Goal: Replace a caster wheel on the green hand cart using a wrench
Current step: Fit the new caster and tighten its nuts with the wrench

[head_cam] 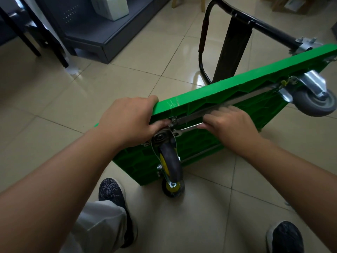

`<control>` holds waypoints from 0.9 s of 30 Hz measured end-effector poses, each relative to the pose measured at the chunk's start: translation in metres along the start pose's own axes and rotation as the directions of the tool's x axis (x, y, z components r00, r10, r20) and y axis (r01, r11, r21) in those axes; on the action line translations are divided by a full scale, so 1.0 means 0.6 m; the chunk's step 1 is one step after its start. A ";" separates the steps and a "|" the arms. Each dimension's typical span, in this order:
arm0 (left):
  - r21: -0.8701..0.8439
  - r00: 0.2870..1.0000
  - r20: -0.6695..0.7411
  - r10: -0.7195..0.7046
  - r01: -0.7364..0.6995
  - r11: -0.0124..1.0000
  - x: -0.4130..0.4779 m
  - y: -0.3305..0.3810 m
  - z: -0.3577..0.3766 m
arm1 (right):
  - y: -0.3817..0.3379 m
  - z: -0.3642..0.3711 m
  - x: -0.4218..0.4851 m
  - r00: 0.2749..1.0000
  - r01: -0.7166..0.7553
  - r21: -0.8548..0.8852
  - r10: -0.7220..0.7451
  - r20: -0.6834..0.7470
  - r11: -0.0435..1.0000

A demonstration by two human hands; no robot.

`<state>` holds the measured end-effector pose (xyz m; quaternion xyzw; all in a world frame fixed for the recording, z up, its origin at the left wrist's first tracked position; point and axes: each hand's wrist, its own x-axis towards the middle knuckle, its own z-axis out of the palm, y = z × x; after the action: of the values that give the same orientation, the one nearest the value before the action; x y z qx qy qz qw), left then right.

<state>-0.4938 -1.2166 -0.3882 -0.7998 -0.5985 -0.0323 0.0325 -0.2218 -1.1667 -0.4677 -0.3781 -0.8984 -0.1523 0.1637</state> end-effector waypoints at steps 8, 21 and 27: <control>-0.006 1.000 -0.015 0.007 -0.007 1.000 0.002 -0.002 0.002 | -0.109 0.111 -0.069 0.812 -0.578 0.731 0.348 0.469 0.362; -0.026 1.000 -0.006 0.008 -0.008 1.000 0.001 -0.004 0.002 | -0.057 0.058 -0.133 0.786 -0.591 0.456 0.347 0.513 0.665; -0.065 0.999 0.038 0.008 -0.005 0.998 -0.003 -0.003 -0.006 | 0.012 -0.126 -0.026 0.988 -0.132 0.134 0.119 0.100 0.982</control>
<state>-0.4960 -1.2181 -0.3846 -0.8029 -0.5950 -0.0362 -0.0049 -0.1930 -1.2018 -0.4051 -0.4282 -0.8877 -0.0609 0.1577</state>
